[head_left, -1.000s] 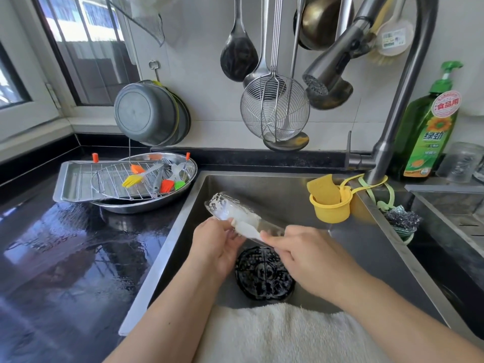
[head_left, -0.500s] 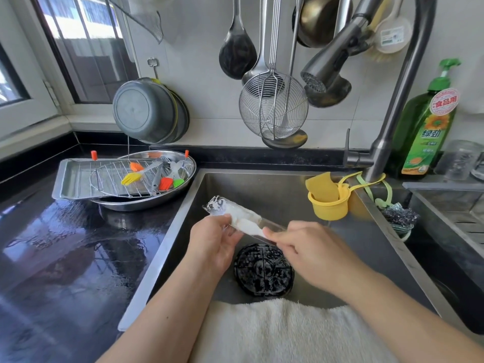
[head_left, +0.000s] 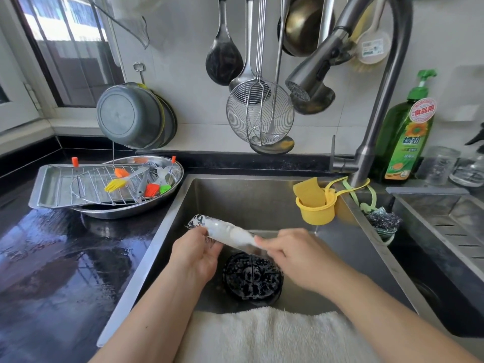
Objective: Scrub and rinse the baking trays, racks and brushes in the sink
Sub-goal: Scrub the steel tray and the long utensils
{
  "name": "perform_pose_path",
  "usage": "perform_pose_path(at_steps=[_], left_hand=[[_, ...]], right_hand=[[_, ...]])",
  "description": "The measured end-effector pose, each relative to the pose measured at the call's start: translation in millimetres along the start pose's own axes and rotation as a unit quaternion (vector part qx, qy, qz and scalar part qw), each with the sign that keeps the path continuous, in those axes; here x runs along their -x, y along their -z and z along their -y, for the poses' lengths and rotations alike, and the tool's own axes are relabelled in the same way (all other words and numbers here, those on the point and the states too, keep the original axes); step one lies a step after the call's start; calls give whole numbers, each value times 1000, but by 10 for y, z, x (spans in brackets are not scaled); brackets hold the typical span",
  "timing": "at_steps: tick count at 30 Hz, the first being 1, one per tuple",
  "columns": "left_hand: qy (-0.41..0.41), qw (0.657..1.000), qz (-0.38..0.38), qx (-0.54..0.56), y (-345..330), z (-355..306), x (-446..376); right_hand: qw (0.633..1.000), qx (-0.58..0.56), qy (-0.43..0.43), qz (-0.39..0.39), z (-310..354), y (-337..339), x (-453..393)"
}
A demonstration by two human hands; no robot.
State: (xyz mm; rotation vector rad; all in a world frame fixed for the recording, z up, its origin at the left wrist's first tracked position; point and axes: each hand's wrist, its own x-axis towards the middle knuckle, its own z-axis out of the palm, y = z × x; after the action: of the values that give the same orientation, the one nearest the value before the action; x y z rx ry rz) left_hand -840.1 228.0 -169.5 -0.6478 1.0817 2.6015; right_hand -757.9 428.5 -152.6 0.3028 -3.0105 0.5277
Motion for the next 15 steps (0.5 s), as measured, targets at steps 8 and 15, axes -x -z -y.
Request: perform_pose_path(at_steps=[8, 15], left_hand=[[29, 995, 13, -93, -85, 102, 91], [70, 995, 58, -42, -107, 65, 109]], right_hand=[[999, -18, 23, 32, 98, -112, -58], [1000, -5, -1, 6, 27, -81, -45]])
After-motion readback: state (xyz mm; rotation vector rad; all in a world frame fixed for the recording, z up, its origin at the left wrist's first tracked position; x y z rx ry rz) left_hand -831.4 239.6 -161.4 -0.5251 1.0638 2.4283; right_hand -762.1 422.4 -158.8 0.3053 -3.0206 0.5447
